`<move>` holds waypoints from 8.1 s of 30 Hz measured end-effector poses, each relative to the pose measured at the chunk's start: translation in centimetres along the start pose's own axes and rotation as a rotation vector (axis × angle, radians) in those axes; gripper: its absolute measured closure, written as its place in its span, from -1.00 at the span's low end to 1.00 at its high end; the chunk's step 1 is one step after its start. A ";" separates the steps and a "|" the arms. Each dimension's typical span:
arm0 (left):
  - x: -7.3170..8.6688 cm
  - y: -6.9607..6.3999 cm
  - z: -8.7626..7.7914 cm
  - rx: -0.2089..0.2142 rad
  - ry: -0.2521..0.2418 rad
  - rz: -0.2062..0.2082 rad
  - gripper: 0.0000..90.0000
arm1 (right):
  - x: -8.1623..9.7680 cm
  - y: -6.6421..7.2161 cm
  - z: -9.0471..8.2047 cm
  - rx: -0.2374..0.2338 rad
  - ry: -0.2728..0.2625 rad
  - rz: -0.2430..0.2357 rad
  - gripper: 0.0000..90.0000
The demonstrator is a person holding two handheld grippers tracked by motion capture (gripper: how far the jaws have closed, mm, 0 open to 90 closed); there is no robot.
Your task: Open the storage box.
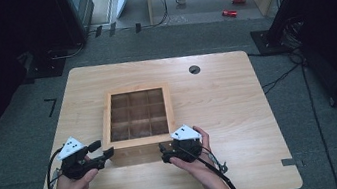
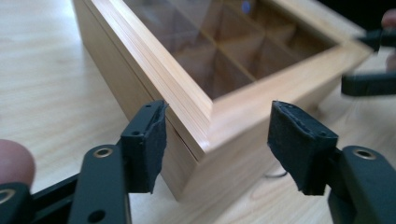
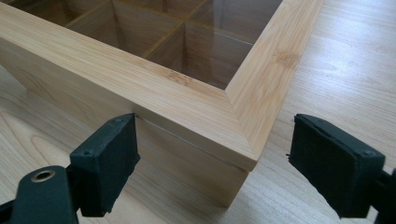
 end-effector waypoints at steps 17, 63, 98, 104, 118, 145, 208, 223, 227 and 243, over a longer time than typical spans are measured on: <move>1.1 0.1 1.6 -0.082 0.073 0.037 -0.17 | 0.7 -0.3 0.3 0.001 0.013 0.010 -0.65; 4.4 3.3 2.5 -0.165 0.173 -0.036 -0.61 | -5.3 -0.8 -3.4 0.060 -0.203 -0.081 -0.63; 5.8 3.8 3.4 -0.250 0.151 0.007 -0.59 | -18.7 -4.3 -4.3 0.022 -0.401 -0.179 -0.16; 5.8 3.8 3.4 -0.239 0.147 0.000 -0.59 | -19.6 -5.4 -3.0 -0.015 -0.407 -0.135 -0.15; 5.7 3.7 3.5 -0.231 0.148 0.004 -0.59 | -20.4 -7.4 -0.5 -0.036 -0.420 -0.112 0.07; 5.7 3.6 3.6 -0.235 0.150 0.011 -0.58 | -25.4 -11.9 3.8 0.035 -0.349 0.186 0.47; 5.7 3.5 3.7 -0.254 0.158 0.033 -0.56 | -7.9 -15.1 -6.3 0.104 -0.229 0.099 -0.87; 5.8 3.5 3.7 -0.256 0.159 0.033 -0.55 | 2.0 -19.9 -7.7 0.196 -0.162 0.213 -0.85; 5.8 3.5 3.7 -0.256 0.159 0.032 -0.55 | 4.7 -21.2 -7.9 0.219 -0.133 0.250 -0.85; 5.8 3.4 3.7 -0.256 0.158 0.032 -0.55 | 13.3 -23.9 -9.3 0.295 0.003 0.334 -0.85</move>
Point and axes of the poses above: each handheld gripper's, and its own axes: z roughly forward along the jaws, x roughly out of its underside, y roughly to its left, the point moved 9 cm from there along z, roughly forward along the jaws, and after that the axes turned 8 degrees about y, right-handed, at the moved point
